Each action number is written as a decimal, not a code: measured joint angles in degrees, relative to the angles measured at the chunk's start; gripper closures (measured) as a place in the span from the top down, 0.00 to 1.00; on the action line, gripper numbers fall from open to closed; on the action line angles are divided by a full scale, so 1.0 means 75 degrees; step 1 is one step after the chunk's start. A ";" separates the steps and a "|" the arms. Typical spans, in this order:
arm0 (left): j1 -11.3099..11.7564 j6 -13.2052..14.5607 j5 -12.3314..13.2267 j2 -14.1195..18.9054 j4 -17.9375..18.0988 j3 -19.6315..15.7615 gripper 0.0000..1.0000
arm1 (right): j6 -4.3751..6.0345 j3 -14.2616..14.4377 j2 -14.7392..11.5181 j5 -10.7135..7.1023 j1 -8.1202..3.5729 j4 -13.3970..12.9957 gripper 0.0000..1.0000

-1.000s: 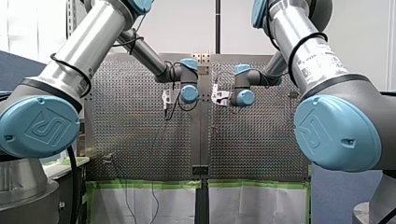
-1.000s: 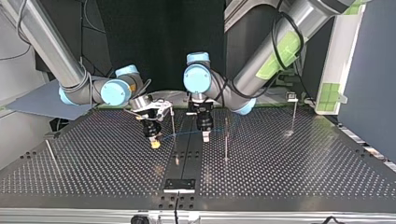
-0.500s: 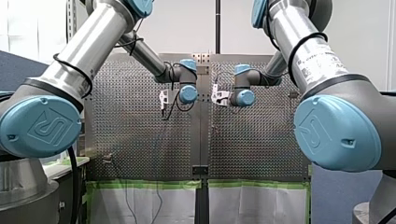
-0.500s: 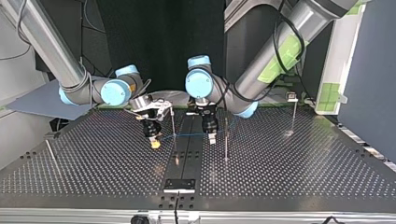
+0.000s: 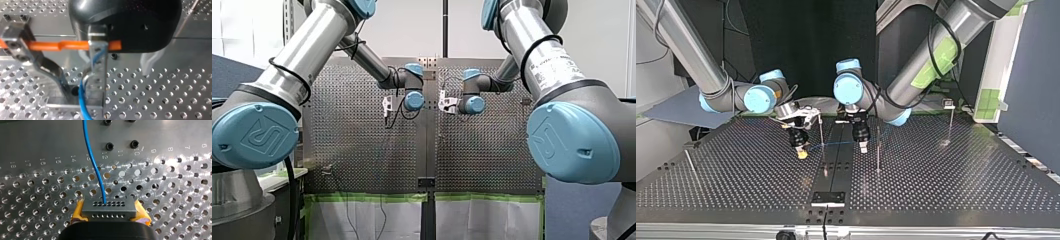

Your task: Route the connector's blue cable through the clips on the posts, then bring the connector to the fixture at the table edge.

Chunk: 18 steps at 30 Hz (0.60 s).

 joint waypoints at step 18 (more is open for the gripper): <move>-0.0105 0.0029 -0.0150 0.0001 -0.0176 -0.0002 0.00 | -0.0027 0.0001 0.0000 0.0000 0.0000 0.0157 0.00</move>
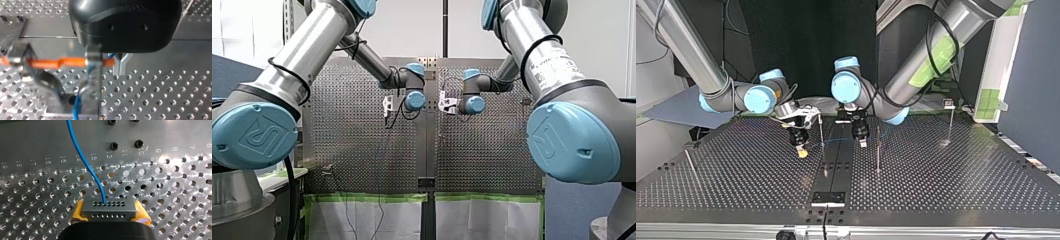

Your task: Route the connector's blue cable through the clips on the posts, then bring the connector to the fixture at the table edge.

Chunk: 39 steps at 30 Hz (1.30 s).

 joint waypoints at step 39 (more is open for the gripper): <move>-0.0508 -0.0115 -0.0111 0.0001 0.0335 -0.1171 0.00 | -0.0685 0.1249 -0.0962 0.1186 0.0318 0.0762 0.00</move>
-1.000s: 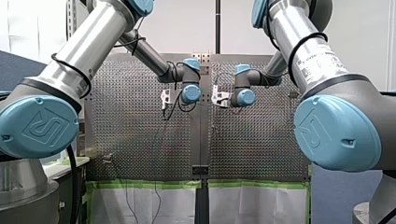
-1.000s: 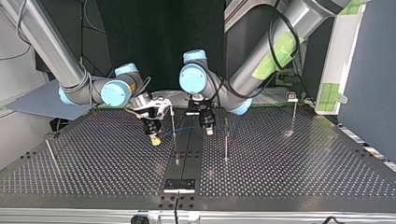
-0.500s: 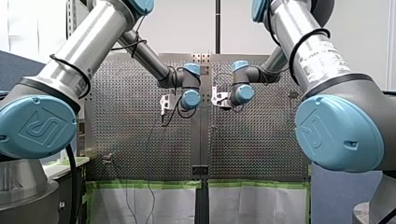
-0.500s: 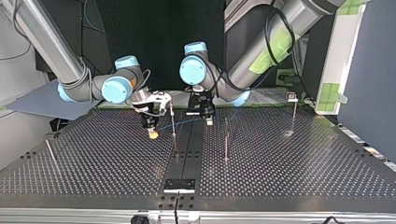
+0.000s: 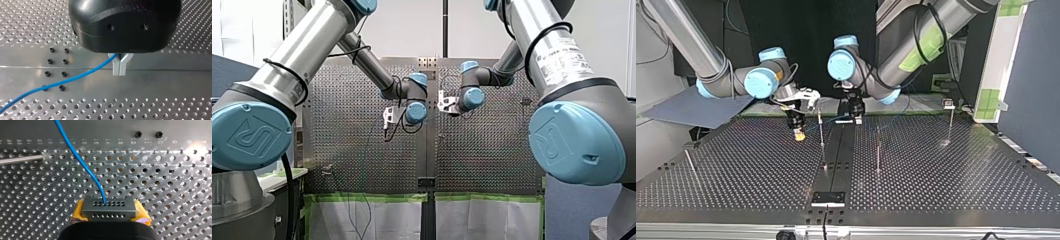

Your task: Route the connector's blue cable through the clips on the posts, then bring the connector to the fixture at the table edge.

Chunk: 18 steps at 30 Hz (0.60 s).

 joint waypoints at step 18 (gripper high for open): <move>-0.0286 -0.0044 -0.0076 0.0004 0.0374 -0.0665 0.00 | 0.0089 0.1188 -0.0763 0.0293 0.0163 -0.0439 0.00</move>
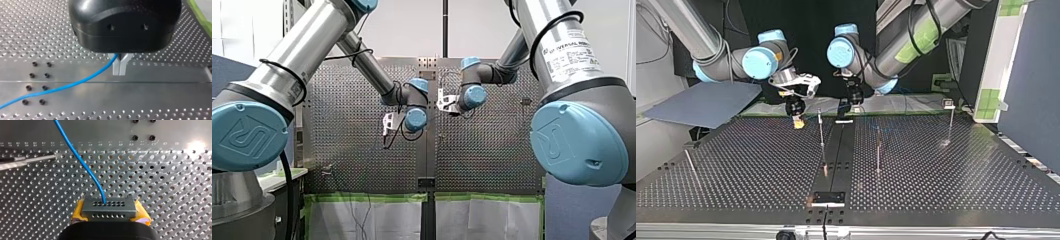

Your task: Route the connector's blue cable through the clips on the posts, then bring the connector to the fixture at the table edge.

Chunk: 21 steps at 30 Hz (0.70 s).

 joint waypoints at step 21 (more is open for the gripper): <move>-0.0270 0.0096 0.0172 -0.0020 0.0820 -0.0285 0.00 | 0.0062 0.1389 0.0222 0.0091 -0.0140 -0.1314 0.00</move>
